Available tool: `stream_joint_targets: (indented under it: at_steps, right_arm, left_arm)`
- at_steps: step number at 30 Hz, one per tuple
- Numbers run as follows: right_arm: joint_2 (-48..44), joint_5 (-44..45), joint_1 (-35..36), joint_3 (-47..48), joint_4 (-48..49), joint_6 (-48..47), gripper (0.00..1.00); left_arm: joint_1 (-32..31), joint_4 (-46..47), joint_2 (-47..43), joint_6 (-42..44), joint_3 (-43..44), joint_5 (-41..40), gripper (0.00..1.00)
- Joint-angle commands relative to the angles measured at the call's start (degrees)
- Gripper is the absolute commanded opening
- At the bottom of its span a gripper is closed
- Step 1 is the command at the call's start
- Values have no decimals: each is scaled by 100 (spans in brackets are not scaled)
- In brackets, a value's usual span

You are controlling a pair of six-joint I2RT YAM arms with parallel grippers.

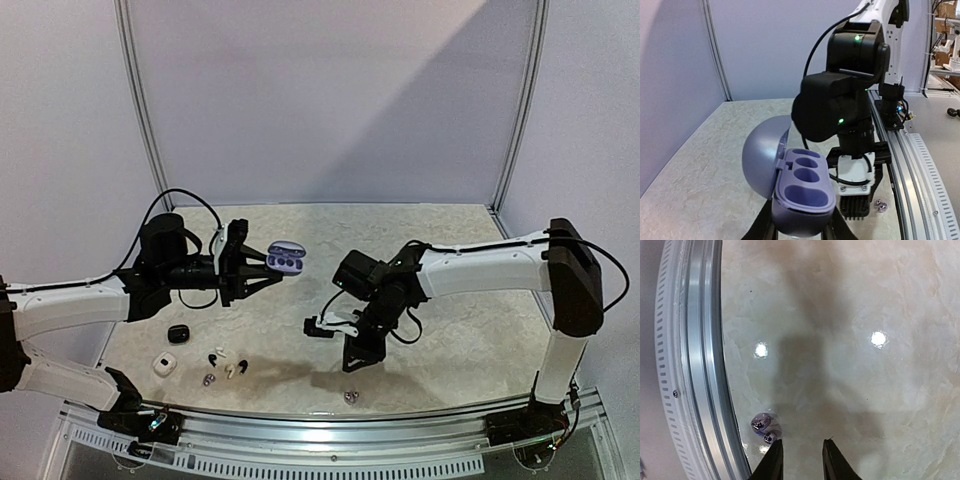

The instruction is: Insert the wireless bluetooth earbuds into the charging case

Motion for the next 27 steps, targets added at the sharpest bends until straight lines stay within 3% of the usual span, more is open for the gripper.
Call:
stream_joint_targets:
  at_steps: [1, 6, 12, 27]
  right_arm:
    - [-517, 654, 641, -633, 359, 224, 31]
    - [-1134, 1259, 1164, -1542, 1173, 820, 31]
    - [-1168, 2044, 1481, -1816, 1685, 1119, 31]
    - [-1005, 2260, 1499, -1977, 2022, 928, 28]
  left_arm:
    - [-75, -123, -171, 80, -86, -65, 0]
    - [-75, -16, -157, 21, -138, -51, 0]
    - [-109, 49, -131, 7, -154, -5, 0]
    - [-145, -12, -213, 279, -211, 4, 0]
